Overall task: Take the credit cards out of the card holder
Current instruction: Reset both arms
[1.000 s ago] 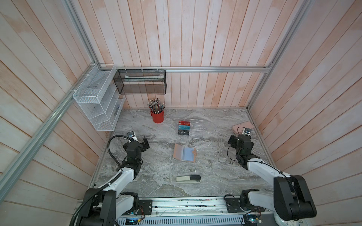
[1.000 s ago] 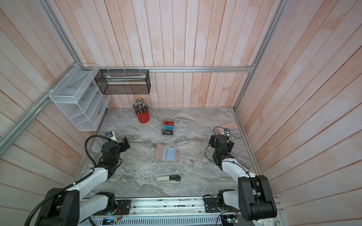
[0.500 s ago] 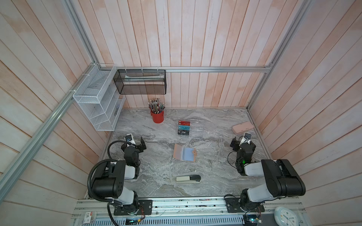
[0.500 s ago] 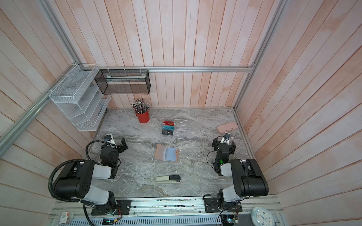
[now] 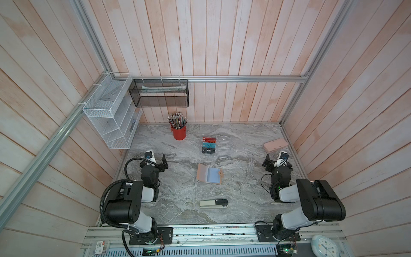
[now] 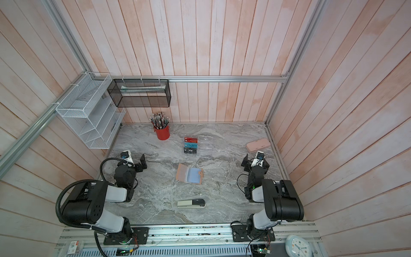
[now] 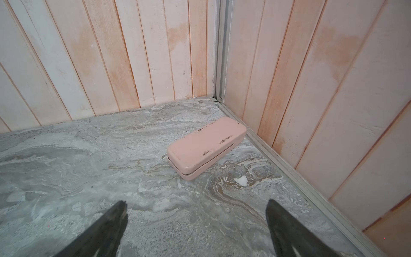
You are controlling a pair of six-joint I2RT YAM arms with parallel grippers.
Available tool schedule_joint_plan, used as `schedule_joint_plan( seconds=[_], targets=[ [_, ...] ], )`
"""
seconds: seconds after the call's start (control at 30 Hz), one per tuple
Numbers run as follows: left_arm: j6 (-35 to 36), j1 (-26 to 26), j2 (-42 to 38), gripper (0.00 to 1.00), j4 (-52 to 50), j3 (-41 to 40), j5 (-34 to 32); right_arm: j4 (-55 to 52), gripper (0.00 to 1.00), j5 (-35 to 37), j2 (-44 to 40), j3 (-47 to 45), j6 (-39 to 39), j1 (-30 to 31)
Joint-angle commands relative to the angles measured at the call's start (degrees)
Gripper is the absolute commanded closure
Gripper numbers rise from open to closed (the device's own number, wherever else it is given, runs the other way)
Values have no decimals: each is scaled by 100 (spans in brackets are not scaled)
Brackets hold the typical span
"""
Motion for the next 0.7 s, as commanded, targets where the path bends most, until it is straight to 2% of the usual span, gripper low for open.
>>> schedule_joint_plan(
  seconds=[0.0,0.67],
  targets=[
    [142,-80,9,0,61,107,-137,-145,2,-59,-84,85,-5,25],
    [133,-50,0,0,35,123,-66,-132,2,-59,-76,79,-2,25]
  ],
)
